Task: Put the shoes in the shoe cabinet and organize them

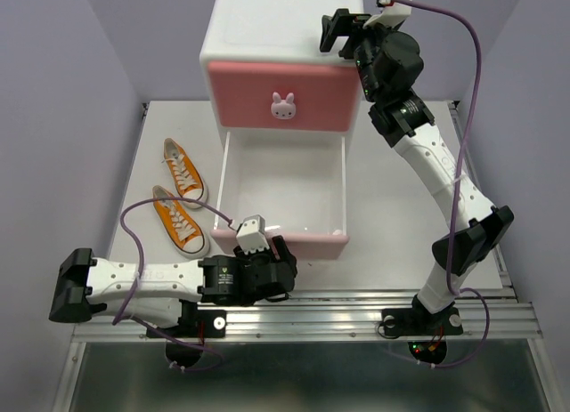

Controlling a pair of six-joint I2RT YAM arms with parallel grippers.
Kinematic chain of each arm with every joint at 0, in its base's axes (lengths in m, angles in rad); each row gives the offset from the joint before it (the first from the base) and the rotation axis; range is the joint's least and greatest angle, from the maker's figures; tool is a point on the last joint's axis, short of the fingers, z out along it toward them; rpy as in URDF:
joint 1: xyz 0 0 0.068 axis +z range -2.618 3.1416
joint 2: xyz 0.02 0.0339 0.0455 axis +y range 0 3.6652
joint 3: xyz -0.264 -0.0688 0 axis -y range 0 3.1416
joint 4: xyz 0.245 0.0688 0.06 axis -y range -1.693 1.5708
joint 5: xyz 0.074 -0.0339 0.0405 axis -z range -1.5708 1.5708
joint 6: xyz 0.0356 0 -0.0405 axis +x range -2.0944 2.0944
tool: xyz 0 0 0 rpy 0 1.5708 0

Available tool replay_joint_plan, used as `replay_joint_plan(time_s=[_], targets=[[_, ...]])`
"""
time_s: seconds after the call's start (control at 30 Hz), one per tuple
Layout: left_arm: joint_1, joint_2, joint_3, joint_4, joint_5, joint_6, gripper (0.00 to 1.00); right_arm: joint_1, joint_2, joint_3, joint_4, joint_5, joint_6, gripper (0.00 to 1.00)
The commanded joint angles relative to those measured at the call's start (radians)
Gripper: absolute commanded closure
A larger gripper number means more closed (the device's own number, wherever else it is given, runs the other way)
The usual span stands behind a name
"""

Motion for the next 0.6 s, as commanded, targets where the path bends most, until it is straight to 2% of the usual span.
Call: replay_joint_plan(time_s=[0.0, 0.13, 0.57], targets=[[-0.052, -0.019, 0.031, -0.068, 0.212, -0.064, 0.13, 0.026, 0.178, -0.150, -0.442, -0.043, 0.037, 0.00], [-0.052, -0.011, 0.070, -0.132, 0.183, -0.066, 0.01, 0.026, 0.186, -0.135, -0.445, -0.044, 0.035, 0.00], [-0.093, -0.059, 0.218, -0.249, 0.126, 0.002, 0.01, 0.026, 0.192, -0.126, -0.448, -0.061, 0.035, 0.00]])
